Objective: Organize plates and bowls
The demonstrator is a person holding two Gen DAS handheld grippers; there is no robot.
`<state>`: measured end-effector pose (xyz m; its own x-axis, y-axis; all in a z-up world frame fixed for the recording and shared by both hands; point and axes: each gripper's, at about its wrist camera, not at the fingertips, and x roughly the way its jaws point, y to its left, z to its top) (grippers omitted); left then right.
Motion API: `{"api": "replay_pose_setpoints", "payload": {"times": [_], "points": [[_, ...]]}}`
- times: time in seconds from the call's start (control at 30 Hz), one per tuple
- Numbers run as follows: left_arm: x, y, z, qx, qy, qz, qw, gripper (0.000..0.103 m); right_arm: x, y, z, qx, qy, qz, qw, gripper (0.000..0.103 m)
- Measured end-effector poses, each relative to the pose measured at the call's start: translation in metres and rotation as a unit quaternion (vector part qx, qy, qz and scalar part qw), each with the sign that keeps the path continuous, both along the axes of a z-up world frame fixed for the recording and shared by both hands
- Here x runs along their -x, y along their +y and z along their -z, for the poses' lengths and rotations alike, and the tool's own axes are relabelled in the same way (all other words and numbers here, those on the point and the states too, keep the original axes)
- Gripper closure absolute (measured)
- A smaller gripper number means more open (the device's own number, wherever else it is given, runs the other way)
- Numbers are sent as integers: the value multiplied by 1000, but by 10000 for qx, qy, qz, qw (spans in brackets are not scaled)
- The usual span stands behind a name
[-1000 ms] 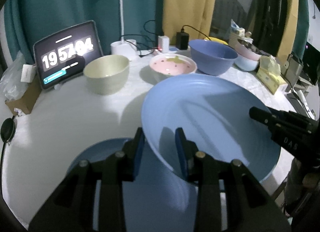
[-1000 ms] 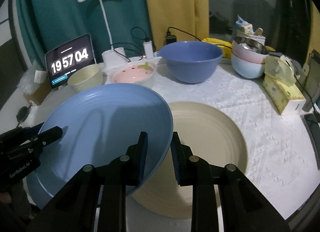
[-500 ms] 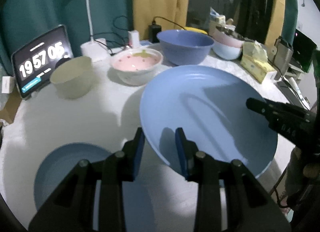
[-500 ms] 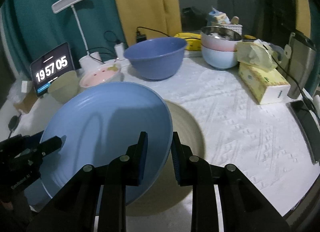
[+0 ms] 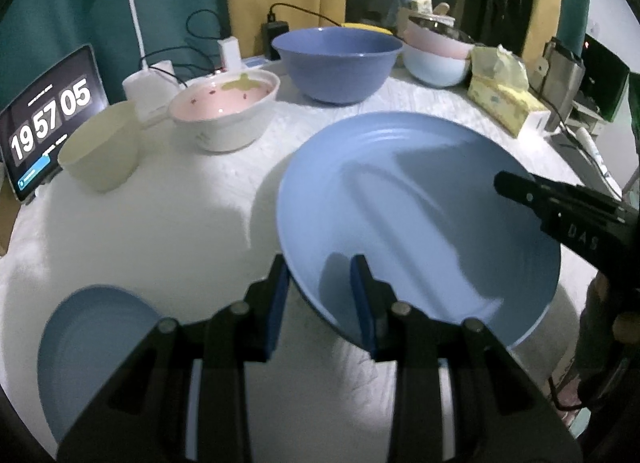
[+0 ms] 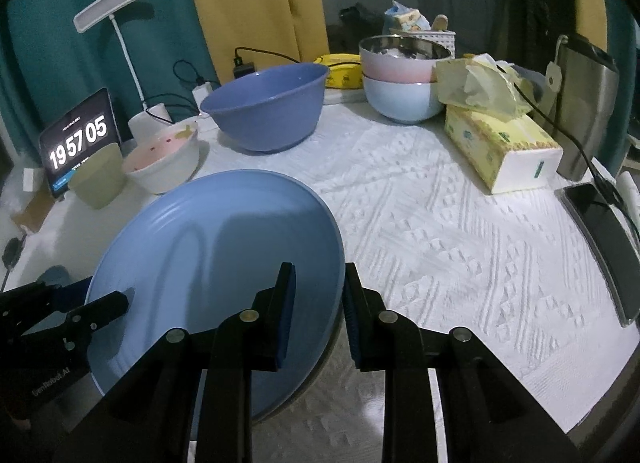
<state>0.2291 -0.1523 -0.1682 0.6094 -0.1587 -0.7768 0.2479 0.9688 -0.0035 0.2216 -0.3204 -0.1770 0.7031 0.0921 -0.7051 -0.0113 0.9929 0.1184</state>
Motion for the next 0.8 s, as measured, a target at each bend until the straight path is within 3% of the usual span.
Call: {"api": "replay_pose_setpoints", "payload": {"times": [0.3,0.47,0.8], "points": [[-1,-4,5,-239,-65,-84,9997,69,1,4,4,277,-107,57,9995,78],[-2,-2,11,-286,10,-113,9995,69,-1,1,13,326,61,161,9993,77],[-1,5,12,-166,3,-167,9997,69,-2,10,16,285,131,-15,9995,77]]}}
